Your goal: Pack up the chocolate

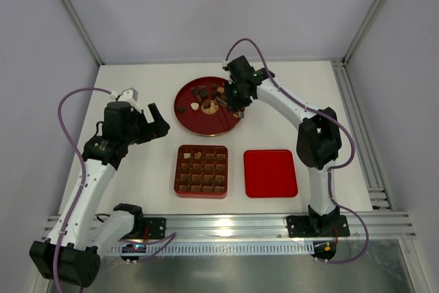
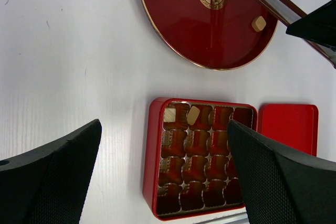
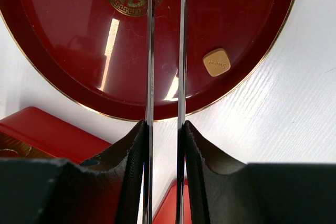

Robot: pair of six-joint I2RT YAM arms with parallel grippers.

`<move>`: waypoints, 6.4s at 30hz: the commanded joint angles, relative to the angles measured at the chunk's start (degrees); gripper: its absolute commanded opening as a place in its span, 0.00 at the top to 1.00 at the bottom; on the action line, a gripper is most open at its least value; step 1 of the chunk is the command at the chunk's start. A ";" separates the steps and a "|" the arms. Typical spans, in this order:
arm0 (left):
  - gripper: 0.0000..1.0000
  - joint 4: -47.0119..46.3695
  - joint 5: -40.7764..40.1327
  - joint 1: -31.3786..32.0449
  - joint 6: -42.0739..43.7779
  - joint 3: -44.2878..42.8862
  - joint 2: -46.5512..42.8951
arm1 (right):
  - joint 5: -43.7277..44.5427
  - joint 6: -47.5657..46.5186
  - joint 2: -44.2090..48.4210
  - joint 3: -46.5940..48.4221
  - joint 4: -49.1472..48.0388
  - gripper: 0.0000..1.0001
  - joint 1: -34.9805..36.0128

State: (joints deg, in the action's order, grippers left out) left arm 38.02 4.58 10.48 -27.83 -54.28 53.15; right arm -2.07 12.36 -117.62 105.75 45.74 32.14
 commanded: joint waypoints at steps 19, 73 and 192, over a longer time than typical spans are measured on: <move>0.00 -0.49 0.78 -0.02 0.85 -0.12 0.20 | 1.01 -0.06 7.58 1.03 0.85 0.69 0.82; 0.00 -0.49 0.87 -0.02 0.85 -0.12 -0.23 | 3.82 7.23 35.61 -22.25 5.68 0.69 17.78; 0.00 -0.40 0.78 -0.02 1.03 -0.21 0.38 | 1.80 -0.76 21.12 -13.12 4.54 0.68 5.74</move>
State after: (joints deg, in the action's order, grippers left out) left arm 38.02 4.80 10.48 -27.83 -54.28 53.63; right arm -0.73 11.92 -99.39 89.82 49.60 36.88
